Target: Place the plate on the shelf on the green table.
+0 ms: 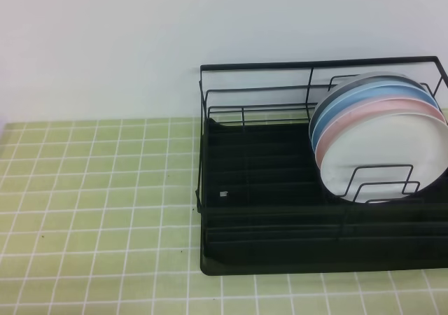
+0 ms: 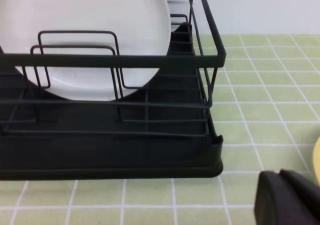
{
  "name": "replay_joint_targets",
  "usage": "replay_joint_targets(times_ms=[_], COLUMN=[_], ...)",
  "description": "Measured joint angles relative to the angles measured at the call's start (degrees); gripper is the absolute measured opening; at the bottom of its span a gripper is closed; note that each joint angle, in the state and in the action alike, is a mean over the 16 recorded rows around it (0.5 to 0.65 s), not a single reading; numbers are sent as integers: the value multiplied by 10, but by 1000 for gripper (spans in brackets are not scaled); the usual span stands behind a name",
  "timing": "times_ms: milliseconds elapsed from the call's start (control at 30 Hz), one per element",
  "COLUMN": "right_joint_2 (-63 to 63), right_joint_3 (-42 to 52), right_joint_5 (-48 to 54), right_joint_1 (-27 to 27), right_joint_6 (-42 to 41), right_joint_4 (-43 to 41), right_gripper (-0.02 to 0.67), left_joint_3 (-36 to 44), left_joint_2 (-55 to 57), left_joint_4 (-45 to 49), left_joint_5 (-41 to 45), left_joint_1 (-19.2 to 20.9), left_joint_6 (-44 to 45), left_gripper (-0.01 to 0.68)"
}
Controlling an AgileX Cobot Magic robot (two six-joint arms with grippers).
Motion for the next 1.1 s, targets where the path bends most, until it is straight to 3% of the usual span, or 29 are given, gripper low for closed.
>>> replay_joint_targets(times_ms=[1100], right_joint_2=[0], right_joint_3=[0], right_joint_5=[0], right_joint_1=[0], right_joint_6=[0], right_joint_4=[0], right_gripper=[-2], left_joint_3=[0], left_joint_2=[0], left_joint_4=[0], left_joint_5=[0], left_joint_1=[0], left_joint_6=[0], left_gripper=[-3])
